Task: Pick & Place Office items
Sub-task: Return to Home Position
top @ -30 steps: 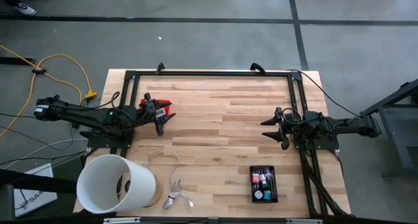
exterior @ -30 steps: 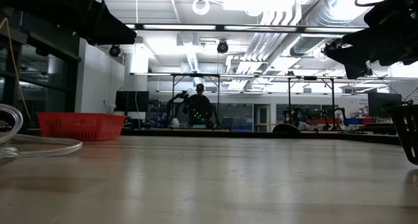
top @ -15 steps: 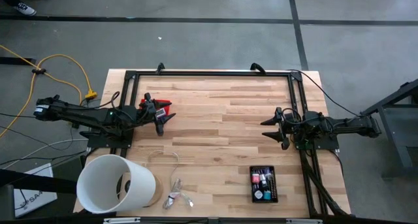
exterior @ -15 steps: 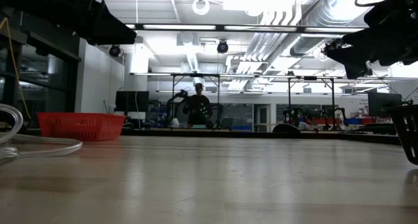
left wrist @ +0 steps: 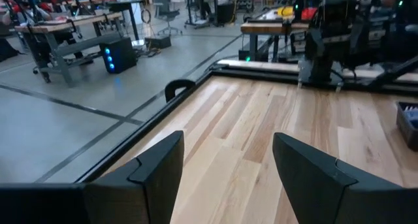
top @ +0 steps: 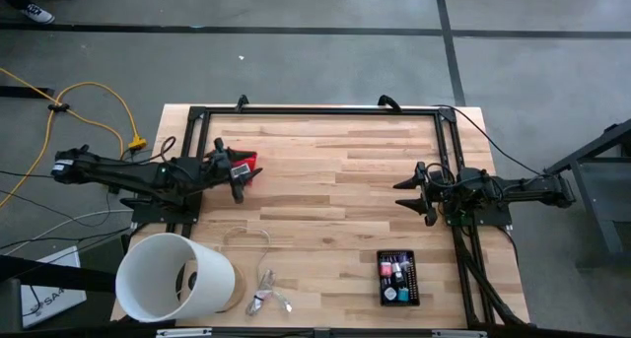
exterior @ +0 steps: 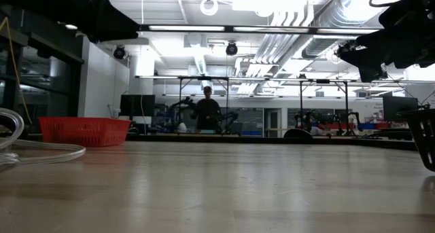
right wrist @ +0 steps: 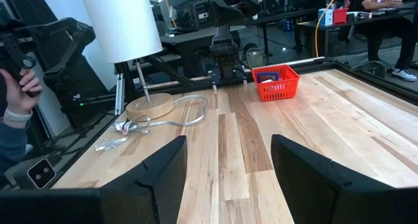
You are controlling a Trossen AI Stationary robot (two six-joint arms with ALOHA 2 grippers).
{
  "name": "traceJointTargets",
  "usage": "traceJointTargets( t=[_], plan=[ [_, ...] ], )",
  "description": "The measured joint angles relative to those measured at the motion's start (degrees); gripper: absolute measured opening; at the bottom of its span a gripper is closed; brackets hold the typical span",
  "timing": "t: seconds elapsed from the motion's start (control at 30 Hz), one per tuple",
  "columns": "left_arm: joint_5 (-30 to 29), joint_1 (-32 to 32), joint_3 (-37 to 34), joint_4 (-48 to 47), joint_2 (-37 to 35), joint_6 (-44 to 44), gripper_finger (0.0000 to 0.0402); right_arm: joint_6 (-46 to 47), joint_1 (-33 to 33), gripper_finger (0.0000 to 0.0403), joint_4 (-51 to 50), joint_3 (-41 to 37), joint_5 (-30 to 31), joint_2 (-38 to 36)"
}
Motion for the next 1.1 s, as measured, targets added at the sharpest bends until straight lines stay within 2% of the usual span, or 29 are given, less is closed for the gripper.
traceJointTargets(
  t=[0.2, 0.4, 0.57, 0.97, 1.1],
  plan=[
    [-0.14, 0.00, 0.00, -3.66, -5.00, 0.21, 0.0227, -0.02, 0.00, 0.0208, 0.00, 0.00, 0.00, 0.00],
    [-2.99, 0.03, 0.00, -9.50, -10.30, -0.69, 0.0227, -0.01, 0.00, 0.0208, 0.00, 0.00, 0.00, 0.00],
    [-2.34, 1.15, 0.00, -14.07, -14.52, -0.75, 0.0227, -0.02, 0.00, 0.0208, 0.00, 0.00, 0.00, 0.00],
    [10.33, 5.69, -4.41, -14.79, -22.94, 0.19, 0.0227, -0.01, 0.00, 0.0208, 0.00, 0.00, 0.00, 0.00],
    [15.01, 6.42, -7.61, -11.98, -25.96, 0.94, 0.0227, -0.01, 0.00, 0.0208, 0.00, 0.00, 0.00, 0.00]
  ],
)
